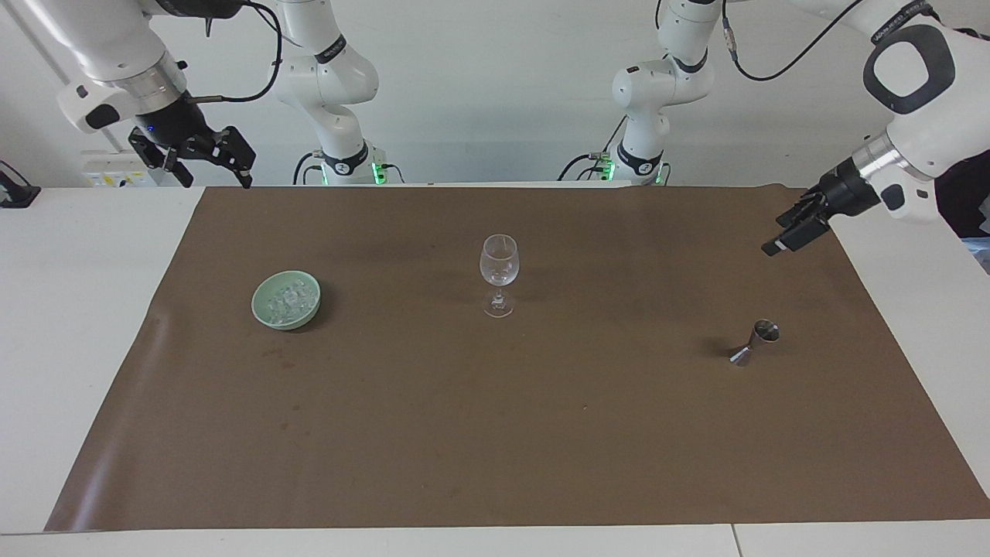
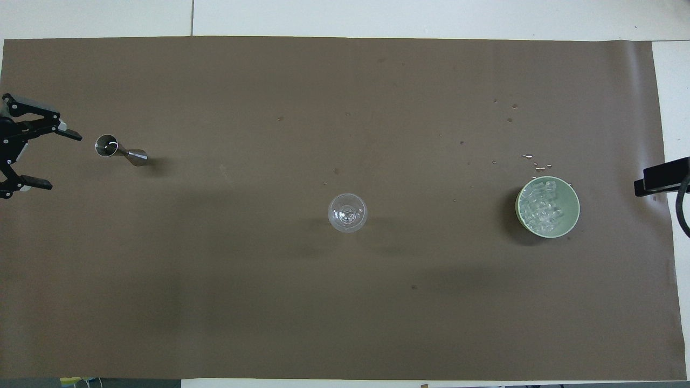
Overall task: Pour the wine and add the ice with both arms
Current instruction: 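Open the left gripper and move it toward the silver jigger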
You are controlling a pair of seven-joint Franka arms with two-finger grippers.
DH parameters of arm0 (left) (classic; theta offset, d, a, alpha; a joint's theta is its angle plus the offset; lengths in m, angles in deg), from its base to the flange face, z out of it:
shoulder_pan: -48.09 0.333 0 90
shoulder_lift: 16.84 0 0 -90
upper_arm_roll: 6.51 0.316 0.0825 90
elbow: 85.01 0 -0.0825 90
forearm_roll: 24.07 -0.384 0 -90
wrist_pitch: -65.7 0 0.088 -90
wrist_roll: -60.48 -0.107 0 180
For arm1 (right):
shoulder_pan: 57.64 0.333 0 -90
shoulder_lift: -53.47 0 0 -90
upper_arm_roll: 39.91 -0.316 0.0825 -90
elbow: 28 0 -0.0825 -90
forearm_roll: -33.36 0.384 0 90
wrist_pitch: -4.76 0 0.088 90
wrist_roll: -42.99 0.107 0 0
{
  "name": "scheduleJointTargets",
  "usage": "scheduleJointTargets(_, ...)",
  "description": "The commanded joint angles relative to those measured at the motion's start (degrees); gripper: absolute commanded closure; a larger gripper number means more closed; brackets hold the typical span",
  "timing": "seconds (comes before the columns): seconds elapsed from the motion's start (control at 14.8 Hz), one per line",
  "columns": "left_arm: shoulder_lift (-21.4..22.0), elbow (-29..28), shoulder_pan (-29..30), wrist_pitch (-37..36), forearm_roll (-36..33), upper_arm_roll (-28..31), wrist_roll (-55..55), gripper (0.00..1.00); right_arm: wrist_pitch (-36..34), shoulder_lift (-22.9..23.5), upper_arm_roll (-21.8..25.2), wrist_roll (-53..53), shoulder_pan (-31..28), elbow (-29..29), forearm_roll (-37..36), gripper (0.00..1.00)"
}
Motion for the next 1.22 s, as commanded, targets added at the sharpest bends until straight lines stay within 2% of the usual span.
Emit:
scheduleJointTargets(0.0, -5.5, 1.8, 3.2, 3.6, 7.2, 1.3, 8.4, 0.00, -0.4, -0.5, -0.6, 0.7, -0.9, -0.6, 0.2, 0.00)
scheduleJointTargets(0.2, -9.8, 2.1, 5.9, 4.1, 13.9, 4.3, 9.1, 0.00, -0.4, -0.5, -0.6, 0.7, -0.9, -0.6, 0.2, 0.00)
scheduleJointTargets(0.34, -13.6, 2.6, 8.3, 3.2, 17.4, 4.3, 9.1, 0.09, -0.4, -0.5, -0.6, 0.7, -0.8, -0.6, 0.1, 0.00)
scheduleJointTargets(0.54, -18.2, 2.9, 9.4, 3.3, 20.6, 4.3, 9.1, 0.08, -0.4, -0.5, -0.6, 0.7, -0.9, -0.6, 0.1, 0.00)
scheduleJointTargets(0.61, -19.3, 2.9, 9.5, 3.9, 21.3, 4.3, 9.0, 0.04, -0.4, -0.5, -0.6, 0.7, -0.9, -0.6, 0.2, 0.00)
scheduleJointTargets(0.88, -21.4, 0.5, 10.4, 8.2, 24.9, 4.2, 8.6, 0.00, -0.4, -0.5, -0.6, 0.7, -0.9, -0.6, 0.2, 0.00)
scheduleJointTargets(1.02, -20.5, -2.7, 10.5, 10.3, 27.5, 4.3, 8.7, 0.00, -0.4, -0.5, -0.6, 0.7, -0.9, -0.6, 0.1, 0.00)
scheduleJointTargets(1.15, -20.1, -3.5, 10.6, 10.6, 28.0, 4.3, 9.0, 0.00, -0.4, -0.5, -0.6, 0.7, -0.9, -0.6, 0.1, 0.00)
